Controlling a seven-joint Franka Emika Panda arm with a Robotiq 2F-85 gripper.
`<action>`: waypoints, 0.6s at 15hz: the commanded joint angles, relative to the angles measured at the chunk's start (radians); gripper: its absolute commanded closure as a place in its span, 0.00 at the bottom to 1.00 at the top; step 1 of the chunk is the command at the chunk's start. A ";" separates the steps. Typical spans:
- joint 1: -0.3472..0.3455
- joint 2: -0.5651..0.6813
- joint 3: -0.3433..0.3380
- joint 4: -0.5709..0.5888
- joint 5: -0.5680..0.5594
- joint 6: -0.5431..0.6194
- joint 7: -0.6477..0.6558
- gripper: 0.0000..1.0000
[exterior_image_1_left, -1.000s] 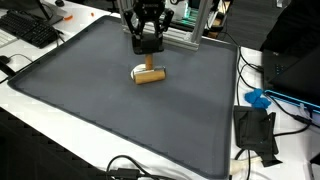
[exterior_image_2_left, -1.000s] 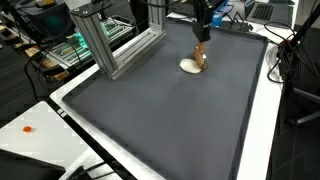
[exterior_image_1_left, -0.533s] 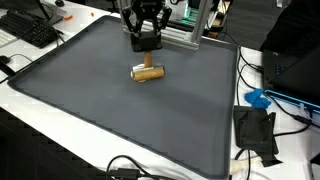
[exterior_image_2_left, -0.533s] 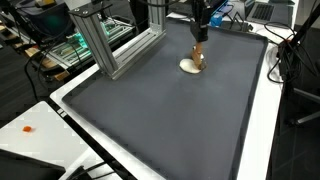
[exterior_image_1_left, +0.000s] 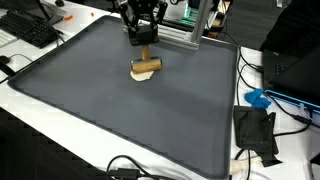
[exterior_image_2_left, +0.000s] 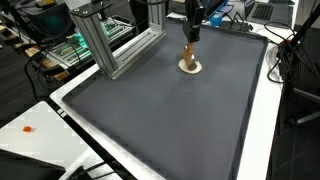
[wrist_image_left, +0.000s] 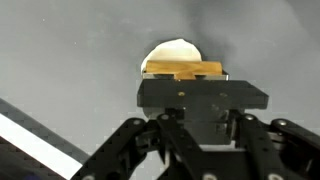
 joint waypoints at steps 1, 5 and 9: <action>-0.013 -0.018 -0.004 -0.053 -0.005 -0.050 -0.025 0.78; -0.018 -0.031 -0.011 -0.062 -0.010 -0.079 -0.035 0.78; -0.021 -0.042 -0.017 -0.073 -0.016 -0.096 -0.038 0.78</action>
